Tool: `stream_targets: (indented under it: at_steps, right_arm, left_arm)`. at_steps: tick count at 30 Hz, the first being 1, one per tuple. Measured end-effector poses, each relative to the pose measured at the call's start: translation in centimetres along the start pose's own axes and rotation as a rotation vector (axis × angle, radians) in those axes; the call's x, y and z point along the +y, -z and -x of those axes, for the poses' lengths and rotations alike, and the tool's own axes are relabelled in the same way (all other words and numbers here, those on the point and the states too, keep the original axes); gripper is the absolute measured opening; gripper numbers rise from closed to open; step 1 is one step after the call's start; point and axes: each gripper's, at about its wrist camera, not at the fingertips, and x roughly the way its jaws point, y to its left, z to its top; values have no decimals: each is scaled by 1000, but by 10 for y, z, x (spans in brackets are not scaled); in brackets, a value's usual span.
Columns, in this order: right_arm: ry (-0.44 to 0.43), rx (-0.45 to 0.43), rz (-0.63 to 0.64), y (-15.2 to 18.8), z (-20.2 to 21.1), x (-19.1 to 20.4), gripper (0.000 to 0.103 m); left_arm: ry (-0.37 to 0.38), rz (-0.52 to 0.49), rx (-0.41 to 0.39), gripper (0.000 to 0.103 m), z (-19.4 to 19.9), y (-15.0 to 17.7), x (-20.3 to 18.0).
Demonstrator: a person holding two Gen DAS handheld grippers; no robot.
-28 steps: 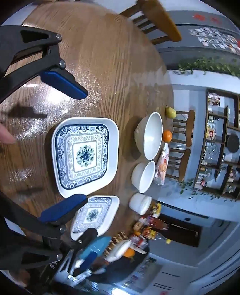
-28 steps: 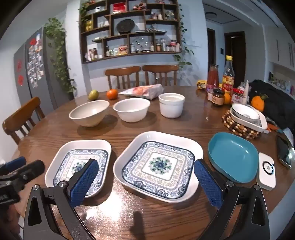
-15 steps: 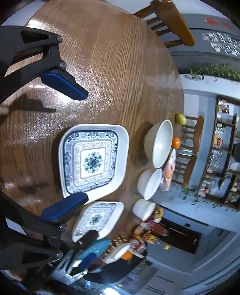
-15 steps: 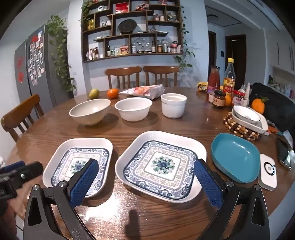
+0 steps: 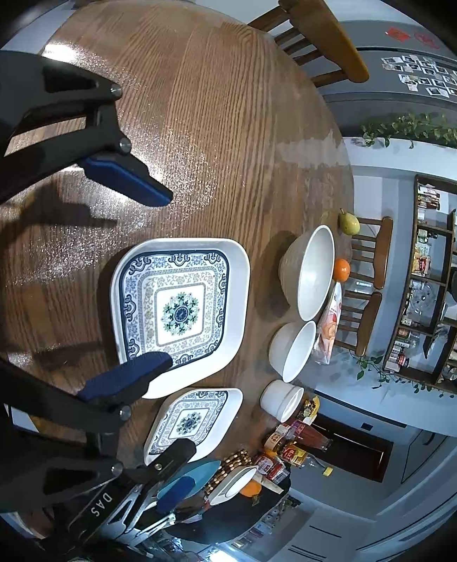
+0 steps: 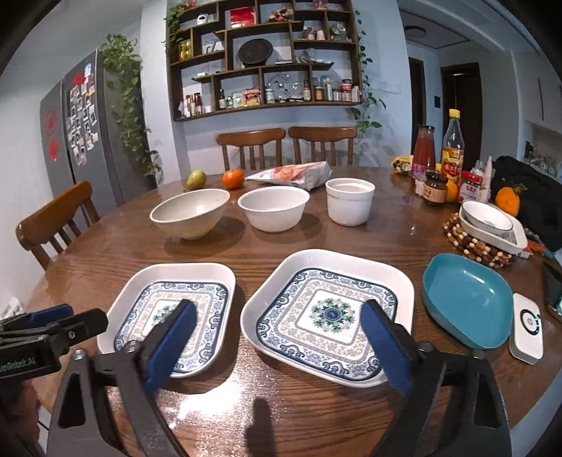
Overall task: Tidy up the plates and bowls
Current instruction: 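Reach both tools toward the rim of the large blue-patterned square plate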
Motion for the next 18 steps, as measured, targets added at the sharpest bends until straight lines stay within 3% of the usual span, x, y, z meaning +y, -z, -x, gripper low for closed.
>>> stream_targets:
  at_steps: [4,11,18]
  right_arm:
    - [-5,5,3,0,-2,1,85]
    - [-78,39,-29,-4,-12,-6,55]
    - [-272,162,-90,-21,-39,-12,53]
  left_arm:
    - [4,10,11,81,-2,0,3]
    - [-1,13,29,75,-5,-2,6]
    - [37,43,80,67,-17,-11,15]
